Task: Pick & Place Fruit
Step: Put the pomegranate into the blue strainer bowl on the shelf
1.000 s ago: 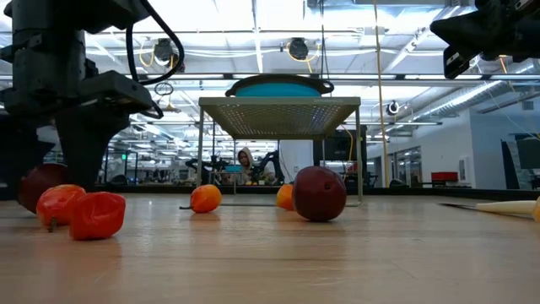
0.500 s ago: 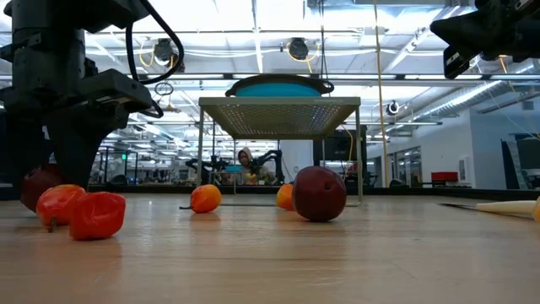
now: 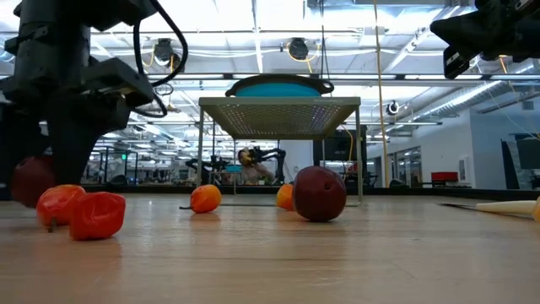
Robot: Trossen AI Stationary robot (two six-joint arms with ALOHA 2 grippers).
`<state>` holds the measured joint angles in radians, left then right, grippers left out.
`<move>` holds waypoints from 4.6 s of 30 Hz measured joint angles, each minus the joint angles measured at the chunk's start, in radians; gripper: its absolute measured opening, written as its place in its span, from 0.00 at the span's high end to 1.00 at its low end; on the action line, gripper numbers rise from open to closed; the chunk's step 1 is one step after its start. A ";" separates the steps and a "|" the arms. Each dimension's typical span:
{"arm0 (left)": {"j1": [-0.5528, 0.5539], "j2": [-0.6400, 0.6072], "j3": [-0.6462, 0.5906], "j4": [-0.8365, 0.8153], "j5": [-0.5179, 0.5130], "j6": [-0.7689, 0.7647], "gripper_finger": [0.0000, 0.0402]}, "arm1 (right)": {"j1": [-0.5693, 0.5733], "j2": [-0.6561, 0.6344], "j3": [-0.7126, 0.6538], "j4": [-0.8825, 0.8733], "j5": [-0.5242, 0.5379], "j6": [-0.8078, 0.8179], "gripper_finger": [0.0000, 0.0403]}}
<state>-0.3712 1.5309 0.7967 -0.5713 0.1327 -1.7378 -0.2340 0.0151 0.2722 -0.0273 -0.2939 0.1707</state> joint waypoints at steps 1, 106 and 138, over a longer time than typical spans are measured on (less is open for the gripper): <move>0.003 -0.010 0.000 -0.002 0.001 0.000 0.52 | 0.000 0.000 0.000 0.000 0.000 0.000 1.00; 0.137 -0.453 0.000 1.013 -0.718 2.049 0.48 | 0.000 0.000 0.000 0.000 0.004 -0.037 1.00; 0.338 -0.451 0.000 1.235 -0.464 1.461 0.48 | 0.000 0.000 0.000 -0.001 0.006 -0.037 1.00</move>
<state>-0.0328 1.0801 0.7967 0.6637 -0.3311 -0.2767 -0.2340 0.0147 0.2722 -0.0280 -0.2882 0.1333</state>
